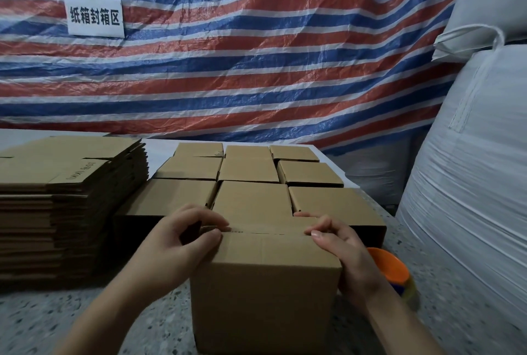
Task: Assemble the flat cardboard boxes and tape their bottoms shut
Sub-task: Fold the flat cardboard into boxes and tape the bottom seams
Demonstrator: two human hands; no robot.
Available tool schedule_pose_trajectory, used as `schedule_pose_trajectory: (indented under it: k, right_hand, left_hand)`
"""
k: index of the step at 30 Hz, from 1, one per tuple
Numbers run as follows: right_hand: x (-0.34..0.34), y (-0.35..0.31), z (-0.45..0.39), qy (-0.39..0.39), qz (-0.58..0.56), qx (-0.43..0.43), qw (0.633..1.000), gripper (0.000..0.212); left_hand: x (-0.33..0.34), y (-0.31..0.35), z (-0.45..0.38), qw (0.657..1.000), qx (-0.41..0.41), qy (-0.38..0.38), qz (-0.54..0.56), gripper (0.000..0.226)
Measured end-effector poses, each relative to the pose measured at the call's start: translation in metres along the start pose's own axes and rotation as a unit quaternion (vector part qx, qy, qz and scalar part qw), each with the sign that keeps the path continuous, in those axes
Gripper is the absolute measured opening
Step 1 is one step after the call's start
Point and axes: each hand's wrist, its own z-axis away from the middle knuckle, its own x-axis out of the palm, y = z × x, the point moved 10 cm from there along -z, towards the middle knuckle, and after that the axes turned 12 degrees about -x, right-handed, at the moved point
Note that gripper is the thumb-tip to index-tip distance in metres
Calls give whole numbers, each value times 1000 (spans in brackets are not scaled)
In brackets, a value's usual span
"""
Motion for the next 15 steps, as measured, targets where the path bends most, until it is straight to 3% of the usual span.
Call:
schedule_pose_trajectory:
  k: [4,6,9,12,15]
  right_hand:
    - [2,1,-1,-8,3,2,1000,9]
    - [2,2,-1,-10,-5,7,1000,10]
    - [3,4,-1,-17,-26,12,999,11]
    - [3,6,-1,-26,-16,17,999,9]
    - [-3,7,-3,-56,10,35,998,20]
  left_hand:
    - [15,44,-1,974,55,1,-222,20]
    - [41,65,3,944,111,-25,-310,42]
    - [78,66,5,913,142,-94,-370,59]
    - [97,49,6,878,146,-134,-436,59]
    - [99,45,1,873,139,-148,-444,57]
